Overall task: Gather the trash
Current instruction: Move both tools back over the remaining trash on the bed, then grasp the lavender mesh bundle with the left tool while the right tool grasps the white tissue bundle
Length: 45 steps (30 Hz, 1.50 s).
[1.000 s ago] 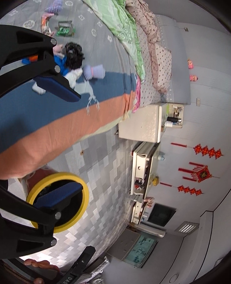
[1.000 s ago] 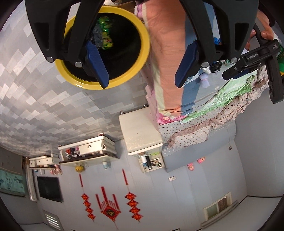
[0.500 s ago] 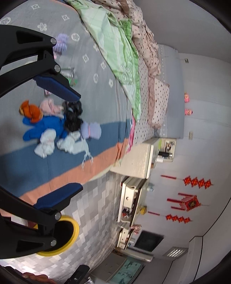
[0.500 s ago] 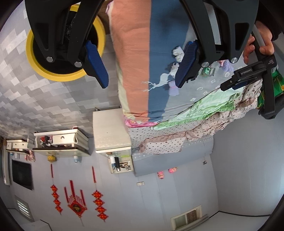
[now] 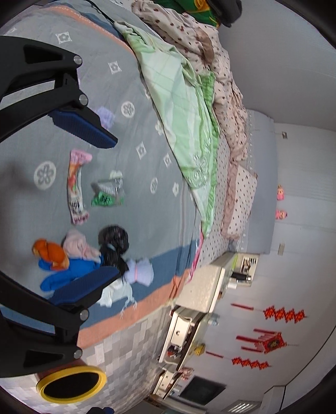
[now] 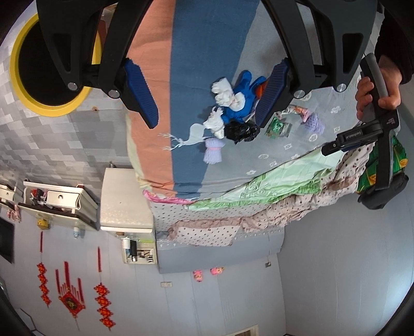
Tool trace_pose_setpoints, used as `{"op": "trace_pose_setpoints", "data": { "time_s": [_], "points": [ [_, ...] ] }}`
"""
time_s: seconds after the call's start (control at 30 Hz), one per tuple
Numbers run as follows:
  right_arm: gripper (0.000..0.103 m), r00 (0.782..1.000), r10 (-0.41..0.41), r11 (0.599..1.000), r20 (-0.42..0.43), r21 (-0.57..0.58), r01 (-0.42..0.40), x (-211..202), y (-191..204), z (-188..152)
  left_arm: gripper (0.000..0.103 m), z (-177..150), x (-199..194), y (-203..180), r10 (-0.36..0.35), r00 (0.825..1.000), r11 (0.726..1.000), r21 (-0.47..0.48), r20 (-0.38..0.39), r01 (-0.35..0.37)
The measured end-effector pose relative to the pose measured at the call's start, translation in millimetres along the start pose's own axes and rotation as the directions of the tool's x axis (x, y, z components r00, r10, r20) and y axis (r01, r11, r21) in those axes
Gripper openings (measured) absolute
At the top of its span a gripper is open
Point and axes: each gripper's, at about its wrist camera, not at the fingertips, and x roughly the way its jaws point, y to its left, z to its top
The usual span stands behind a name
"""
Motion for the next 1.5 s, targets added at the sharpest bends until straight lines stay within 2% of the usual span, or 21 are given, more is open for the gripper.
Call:
{"op": "trace_pose_setpoints", "data": {
  "time_s": [0.3, 0.53, 0.83, 1.1, 1.17, 1.27, 1.33, 1.47, 1.5],
  "points": [
    [0.074, 0.994, 0.036, 0.998, -0.106, -0.048, -0.041, 63.5, 28.5, -17.4, 0.089, -15.5, 39.0, 63.3, 0.1, 0.993, 0.992, -0.07, -0.069, -0.105],
    [0.073, 0.978, 0.05, 0.995, -0.204, -0.075, -0.067, 122.6, 39.3, -38.0, 0.089, -27.9, 74.9, 97.6, 0.15, 0.98, 0.981, -0.105, -0.131, -0.164],
    [0.073, 0.951, 0.044, 0.993, -0.307, -0.094, -0.076, 191.0, 43.5, -54.0, 0.089, -38.3, 112.1, 127.0, 0.174, 0.966, 0.969, -0.142, -0.191, -0.203],
    [0.068, 0.934, 0.039, 0.993, -0.354, -0.09, -0.075, 224.0, 41.5, -64.4, 0.089, -49.9, 139.7, 138.4, 0.156, 0.958, 0.967, -0.16, -0.24, -0.197],
    [0.065, 0.928, 0.042, 0.994, -0.371, -0.081, -0.078, 229.9, 38.9, -67.7, 0.086, -51.9, 145.4, 139.0, 0.145, 0.958, 0.969, -0.162, -0.247, -0.189],
    [0.06, 0.916, 0.065, 0.995, -0.397, -0.049, -0.092, 237.0, 33.9, -73.0, 0.075, -53.5, 153.8, 140.3, 0.122, 0.957, 0.971, -0.17, -0.264, -0.17],
    [0.057, 0.91, 0.082, 0.994, -0.406, -0.029, -0.103, 240.5, 30.6, -76.1, 0.064, -54.9, 158.7, 140.7, 0.111, 0.956, 0.972, -0.172, -0.273, -0.162],
    [0.044, 0.907, 0.11, 0.992, -0.405, -0.009, -0.124, 244.7, 28.6, -77.8, 0.055, -56.7, 165.3, 139.4, 0.089, 0.956, 0.973, -0.179, -0.28, -0.143],
    [0.044, 0.906, 0.114, 0.992, -0.406, -0.009, -0.129, 245.7, 29.2, -77.9, 0.053, -57.0, 165.2, 138.9, 0.089, 0.957, 0.974, -0.178, -0.277, -0.142]
  ]
}}
